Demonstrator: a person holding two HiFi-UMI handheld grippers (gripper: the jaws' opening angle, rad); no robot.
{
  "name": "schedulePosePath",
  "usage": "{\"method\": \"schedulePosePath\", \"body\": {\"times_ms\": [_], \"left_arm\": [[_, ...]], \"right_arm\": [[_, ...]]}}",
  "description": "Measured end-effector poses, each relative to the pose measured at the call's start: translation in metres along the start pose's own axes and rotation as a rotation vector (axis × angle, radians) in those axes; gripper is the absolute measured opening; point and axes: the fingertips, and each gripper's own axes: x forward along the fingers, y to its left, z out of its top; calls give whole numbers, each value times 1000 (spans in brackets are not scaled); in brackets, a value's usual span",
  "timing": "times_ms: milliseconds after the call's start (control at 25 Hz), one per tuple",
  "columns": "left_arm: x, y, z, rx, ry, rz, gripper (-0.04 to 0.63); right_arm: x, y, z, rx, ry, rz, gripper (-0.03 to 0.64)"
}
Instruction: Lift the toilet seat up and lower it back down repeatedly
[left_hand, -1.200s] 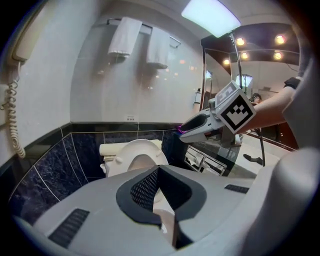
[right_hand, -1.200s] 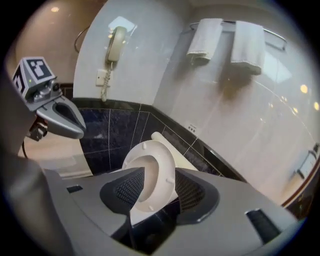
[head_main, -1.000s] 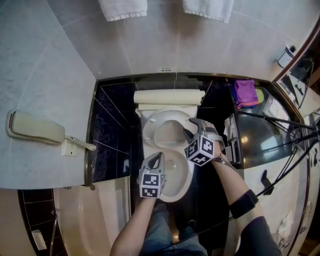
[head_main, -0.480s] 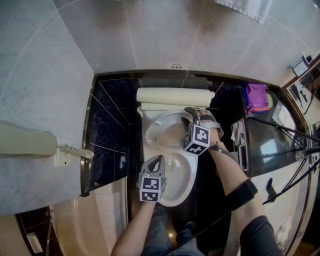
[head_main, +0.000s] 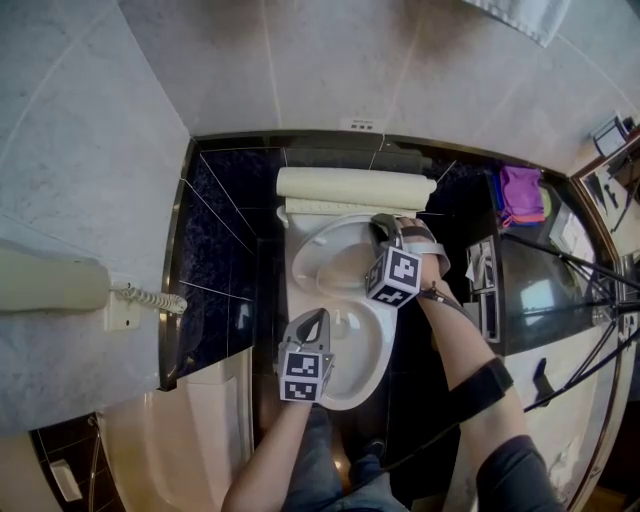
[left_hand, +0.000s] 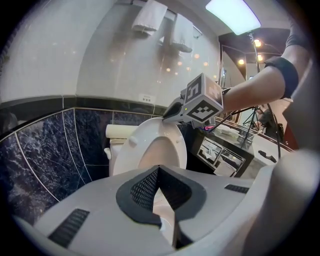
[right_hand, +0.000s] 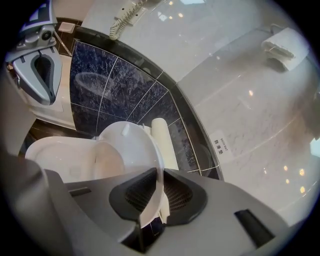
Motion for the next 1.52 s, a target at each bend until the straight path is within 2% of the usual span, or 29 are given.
{"method": "schedulePosePath", "body": {"times_ms": [480,800,1240,1520], "left_arm": [[-2,-24,-24,1,39,-1,-9],[-11,-49,-51,1,69,-9,-9],[-19,-75,-74,4,82,-1,-9],[-28,-79,-96,-6,63,61,-9]], "right_arm": [[-46,29,6,1,-59,-10,61],[-94,73,9,14,-109,-38,60],[-156,157,8,5,-174,-28,61],[-187,222,1,-22,-192,14,64]]}}
